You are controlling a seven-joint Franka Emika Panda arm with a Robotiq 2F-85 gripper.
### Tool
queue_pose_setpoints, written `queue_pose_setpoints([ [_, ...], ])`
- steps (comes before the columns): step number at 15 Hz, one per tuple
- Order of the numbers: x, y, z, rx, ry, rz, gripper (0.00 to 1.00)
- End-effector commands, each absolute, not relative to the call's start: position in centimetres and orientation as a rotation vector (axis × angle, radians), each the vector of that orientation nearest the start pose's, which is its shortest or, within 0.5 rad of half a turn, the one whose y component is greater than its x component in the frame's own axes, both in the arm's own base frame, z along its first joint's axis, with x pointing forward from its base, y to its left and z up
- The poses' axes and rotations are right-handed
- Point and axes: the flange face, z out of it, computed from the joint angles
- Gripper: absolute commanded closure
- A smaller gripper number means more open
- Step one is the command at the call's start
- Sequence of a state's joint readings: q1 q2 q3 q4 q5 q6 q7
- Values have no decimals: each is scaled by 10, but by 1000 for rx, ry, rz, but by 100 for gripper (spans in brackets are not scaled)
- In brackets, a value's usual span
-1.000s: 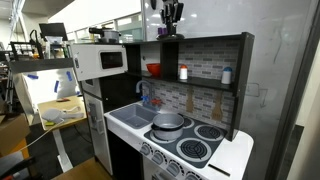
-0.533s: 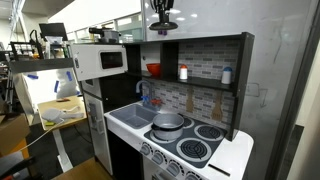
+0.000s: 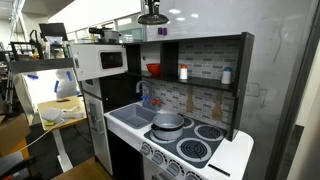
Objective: Put the black lid on top of the grey pot
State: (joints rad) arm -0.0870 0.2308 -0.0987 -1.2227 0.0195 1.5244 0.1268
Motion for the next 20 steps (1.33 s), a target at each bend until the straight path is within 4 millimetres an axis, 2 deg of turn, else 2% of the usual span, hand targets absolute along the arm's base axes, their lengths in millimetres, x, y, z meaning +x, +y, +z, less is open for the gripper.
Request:
queue_pose_setpoints([
  [1,579,-101,641,-3115,488,-101,92],
  [5,552,-101,623,-3097,491,-58,92],
  [9,538,-105,595,-3079,504,-40,92],
  [14,532,-110,561,-3068,519,-59,92],
  [20,537,-123,521,-3047,553,-129,92],
])
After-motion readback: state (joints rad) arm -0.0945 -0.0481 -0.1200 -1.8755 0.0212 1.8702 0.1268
